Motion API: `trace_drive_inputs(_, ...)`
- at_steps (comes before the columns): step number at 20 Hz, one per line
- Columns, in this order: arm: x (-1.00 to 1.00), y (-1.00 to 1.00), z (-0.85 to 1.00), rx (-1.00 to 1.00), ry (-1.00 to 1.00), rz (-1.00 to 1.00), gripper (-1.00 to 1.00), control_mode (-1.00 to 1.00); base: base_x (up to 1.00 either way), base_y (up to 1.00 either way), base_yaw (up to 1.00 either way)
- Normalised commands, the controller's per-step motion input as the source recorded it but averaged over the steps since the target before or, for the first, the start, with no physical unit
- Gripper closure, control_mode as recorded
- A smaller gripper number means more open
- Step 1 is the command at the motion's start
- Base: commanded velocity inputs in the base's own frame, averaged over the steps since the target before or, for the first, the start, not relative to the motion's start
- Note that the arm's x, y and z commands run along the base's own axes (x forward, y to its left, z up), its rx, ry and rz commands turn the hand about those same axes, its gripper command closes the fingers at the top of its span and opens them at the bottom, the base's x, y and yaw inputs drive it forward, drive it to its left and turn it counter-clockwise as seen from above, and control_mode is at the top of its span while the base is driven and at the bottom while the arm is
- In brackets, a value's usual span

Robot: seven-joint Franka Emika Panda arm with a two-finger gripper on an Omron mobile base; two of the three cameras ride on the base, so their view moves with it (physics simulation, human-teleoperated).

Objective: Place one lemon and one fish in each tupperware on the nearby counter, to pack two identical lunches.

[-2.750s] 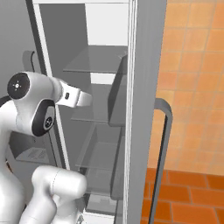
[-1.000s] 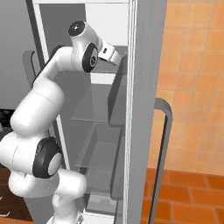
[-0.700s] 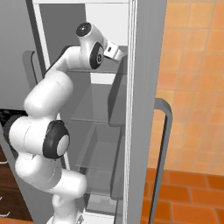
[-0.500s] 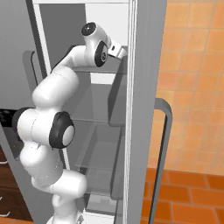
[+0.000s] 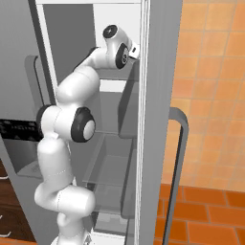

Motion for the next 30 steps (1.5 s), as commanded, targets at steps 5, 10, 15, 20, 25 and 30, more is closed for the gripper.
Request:
trace_drive_inputs(5,0.58,-0.25,-0.20,0.00,0.01,-0.04,-1.00,-1.00,0.00,0.00,0.00)
trace_drive_inputs(10,0.57,-0.10,-0.37,0.00,0.04,-0.04,-1.00,-1.00,0.00,0.00,0.00)
trace_drive_inputs(15,0.15,-0.02,-0.50,0.00,0.12,-0.07,1.00,-1.00,0.00,0.00,0.00)
trace_drive_inputs(20,-0.10,0.00,-0.95,-0.05,-0.04,-0.03,1.00,-1.00,0.00,0.00,0.00)
trace_drive_inputs(25,-0.58,0.12,-1.00,-0.15,-0.38,0.00,1.00,-1.00,0.00,0.00,0.00)
trace_drive_inputs(30,-0.86,0.17,-0.92,-0.17,-0.43,0.00,1.00,-1.00,0.00,0.00,0.00)
